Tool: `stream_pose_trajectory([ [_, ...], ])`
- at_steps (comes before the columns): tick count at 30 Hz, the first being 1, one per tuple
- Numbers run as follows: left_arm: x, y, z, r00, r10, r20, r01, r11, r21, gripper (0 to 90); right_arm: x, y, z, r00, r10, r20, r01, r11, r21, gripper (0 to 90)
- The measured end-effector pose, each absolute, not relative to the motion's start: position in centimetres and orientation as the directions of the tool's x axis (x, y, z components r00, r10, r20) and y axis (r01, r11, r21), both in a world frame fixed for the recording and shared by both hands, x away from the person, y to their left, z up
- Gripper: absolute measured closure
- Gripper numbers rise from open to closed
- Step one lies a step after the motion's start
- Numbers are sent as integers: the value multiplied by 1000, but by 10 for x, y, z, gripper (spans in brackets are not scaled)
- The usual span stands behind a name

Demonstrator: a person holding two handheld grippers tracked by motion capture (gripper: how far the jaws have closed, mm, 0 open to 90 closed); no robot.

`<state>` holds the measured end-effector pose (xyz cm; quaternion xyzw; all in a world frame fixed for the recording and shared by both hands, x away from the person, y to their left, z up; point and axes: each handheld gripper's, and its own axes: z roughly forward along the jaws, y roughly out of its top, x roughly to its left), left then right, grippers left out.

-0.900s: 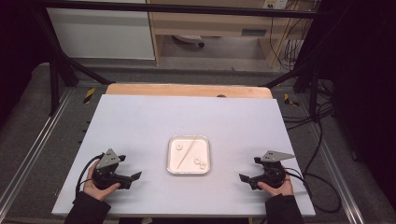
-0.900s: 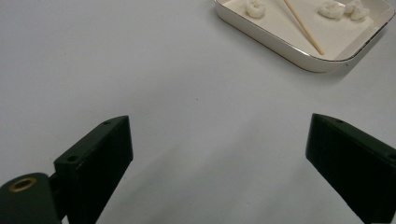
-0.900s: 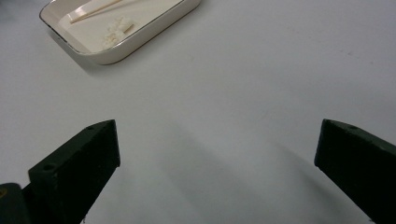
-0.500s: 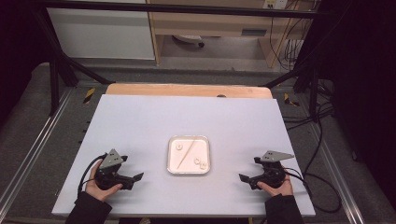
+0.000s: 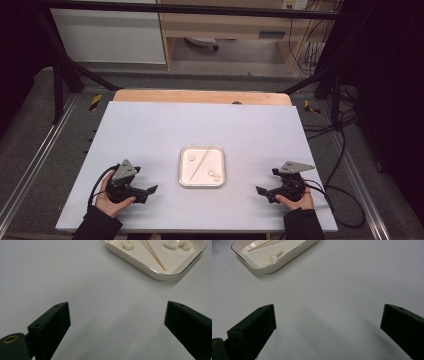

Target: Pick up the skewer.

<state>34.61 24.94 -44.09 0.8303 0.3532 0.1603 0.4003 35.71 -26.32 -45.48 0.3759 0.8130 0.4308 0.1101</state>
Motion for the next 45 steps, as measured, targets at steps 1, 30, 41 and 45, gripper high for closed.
stream_pose_trajectory([
  [1,346,248,-441,701,713,-17,458,-431,778,65,357,-263,-455,-693,706,142,515,348,783,8],
  [30,351,192,-419,707,707,13,461,-475,750,78,357,-262,-456,-695,707,131,514,360,779,8],
  [41,362,156,-408,731,682,19,439,-492,752,136,357,-262,-455,-692,708,140,519,352,779,8],
  [45,367,148,-406,729,684,15,446,-492,748,172,357,-262,-456,-694,707,137,516,355,780,8],
])
